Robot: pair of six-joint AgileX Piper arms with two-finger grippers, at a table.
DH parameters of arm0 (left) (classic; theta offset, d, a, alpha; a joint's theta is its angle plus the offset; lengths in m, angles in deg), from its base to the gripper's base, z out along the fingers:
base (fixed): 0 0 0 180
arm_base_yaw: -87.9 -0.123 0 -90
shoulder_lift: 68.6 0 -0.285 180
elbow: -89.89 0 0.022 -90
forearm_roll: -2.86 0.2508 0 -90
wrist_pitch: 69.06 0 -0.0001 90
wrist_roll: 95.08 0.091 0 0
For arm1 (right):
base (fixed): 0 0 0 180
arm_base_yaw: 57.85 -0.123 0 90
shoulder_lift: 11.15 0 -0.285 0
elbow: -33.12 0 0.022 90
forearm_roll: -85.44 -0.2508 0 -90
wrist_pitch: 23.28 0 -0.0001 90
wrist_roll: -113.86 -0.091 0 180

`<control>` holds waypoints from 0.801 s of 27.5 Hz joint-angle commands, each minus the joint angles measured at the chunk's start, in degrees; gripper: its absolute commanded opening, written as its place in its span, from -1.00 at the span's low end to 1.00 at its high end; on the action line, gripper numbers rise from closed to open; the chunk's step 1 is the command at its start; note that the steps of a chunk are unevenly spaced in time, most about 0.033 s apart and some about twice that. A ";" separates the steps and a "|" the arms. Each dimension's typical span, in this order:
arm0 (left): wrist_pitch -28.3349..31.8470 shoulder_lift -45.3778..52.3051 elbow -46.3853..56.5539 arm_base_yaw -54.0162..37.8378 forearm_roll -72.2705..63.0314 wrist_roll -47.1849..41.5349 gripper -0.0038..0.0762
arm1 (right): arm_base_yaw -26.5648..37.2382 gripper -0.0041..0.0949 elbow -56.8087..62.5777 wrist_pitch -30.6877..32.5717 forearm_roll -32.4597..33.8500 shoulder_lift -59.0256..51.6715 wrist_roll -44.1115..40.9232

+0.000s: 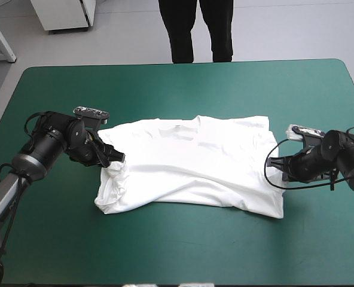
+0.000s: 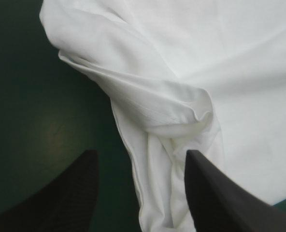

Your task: Fold the cloth

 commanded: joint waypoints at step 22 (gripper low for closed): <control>1.14 2.25 -1.77 0.32 -0.08 -0.37 0.06 | -17.05 -0.13 -9.63 0.58 -9.92 13.22 3.27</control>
